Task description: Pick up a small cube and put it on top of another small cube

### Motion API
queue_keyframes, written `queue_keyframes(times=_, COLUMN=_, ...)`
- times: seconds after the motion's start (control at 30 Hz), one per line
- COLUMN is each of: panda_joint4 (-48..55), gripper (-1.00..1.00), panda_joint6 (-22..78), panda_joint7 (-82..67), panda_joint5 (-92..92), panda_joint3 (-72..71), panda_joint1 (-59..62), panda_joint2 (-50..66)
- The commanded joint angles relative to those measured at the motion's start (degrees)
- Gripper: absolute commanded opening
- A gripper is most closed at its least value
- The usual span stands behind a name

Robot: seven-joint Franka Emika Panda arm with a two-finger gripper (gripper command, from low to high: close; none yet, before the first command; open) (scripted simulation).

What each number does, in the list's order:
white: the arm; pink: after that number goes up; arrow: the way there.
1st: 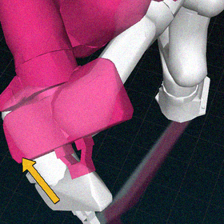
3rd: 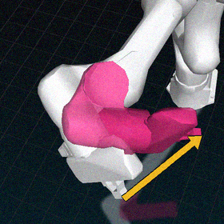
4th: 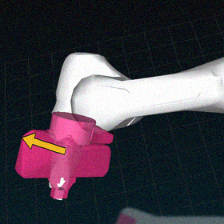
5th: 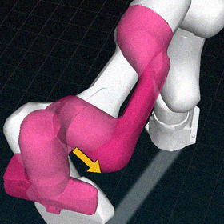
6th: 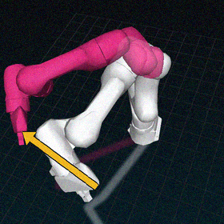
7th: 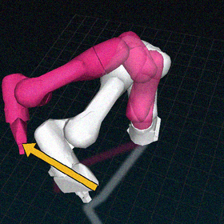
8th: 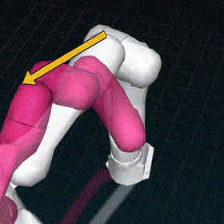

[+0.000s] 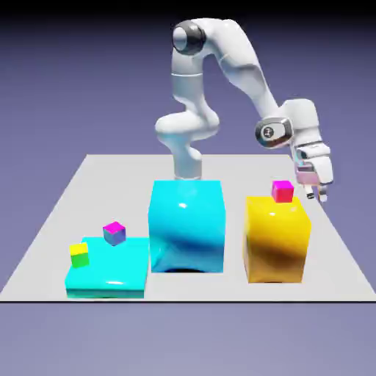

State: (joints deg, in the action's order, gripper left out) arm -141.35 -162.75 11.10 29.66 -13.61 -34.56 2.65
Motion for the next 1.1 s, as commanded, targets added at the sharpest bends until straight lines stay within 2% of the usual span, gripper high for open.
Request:
queue_keyframes(times=0.0, panda_joint4=-0.4, gripper=0.0, panda_joint6=0.8, panda_joint7=-1.7, panda_joint5=0.5, panda_joint3=0.5, panda_joint1=-1.4, panda_joint2=1.0)
queue_keyframes(times=0.23, panda_joint4=-14.1, gripper=0.0, panda_joint6=8.3, panda_joint7=-14.3, panda_joint5=-5.3, panda_joint3=8.9, panda_joint1=-14.7, panda_joint2=0.1)
queue_keyframes(times=0.33, panda_joint4=-14.3, gripper=0.0, panda_joint6=8.1, panda_joint7=-16.8, panda_joint5=-6.3, panda_joint3=6.3, panda_joint1=-14.9, panda_joint2=1.2)
queue_keyframes(times=0.57, panda_joint4=-11.3, gripper=0.0, panda_joint6=-2.4, panda_joint7=-6.6, panda_joint5=6.7, panda_joint3=15.9, panda_joint1=-20.7, panda_joint2=15.0)
queue_keyframes(times=0.6, panda_joint4=-11.3, gripper=-1.0, panda_joint6=-2.4, panda_joint7=-6.6, panda_joint5=6.7, panda_joint3=15.9, panda_joint1=-20.7, panda_joint2=15.0)
queue_keyframes(times=0.87, panda_joint4=-14.4, gripper=-1.0, panda_joint6=7.9, panda_joint7=-17.5, panda_joint5=-6.7, panda_joint3=5.6, panda_joint1=-15.3, panda_joint2=1.7)
queue_keyframes(times=0.93, panda_joint4=-13.2, gripper=-1.0, panda_joint6=9.8, panda_joint7=-22.2, panda_joint5=-9.3, panda_joint3=4.7, panda_joint1=-18.0, panda_joint2=2.2)
queue_keyframes(times=1.07, panda_joint4=-7.6, gripper=-1.0, panda_joint6=19.8, panda_joint7=-27.3, panda_joint5=-12.7, panda_joint3=7.2, panda_joint1=-17.9, panda_joint2=-2.8)
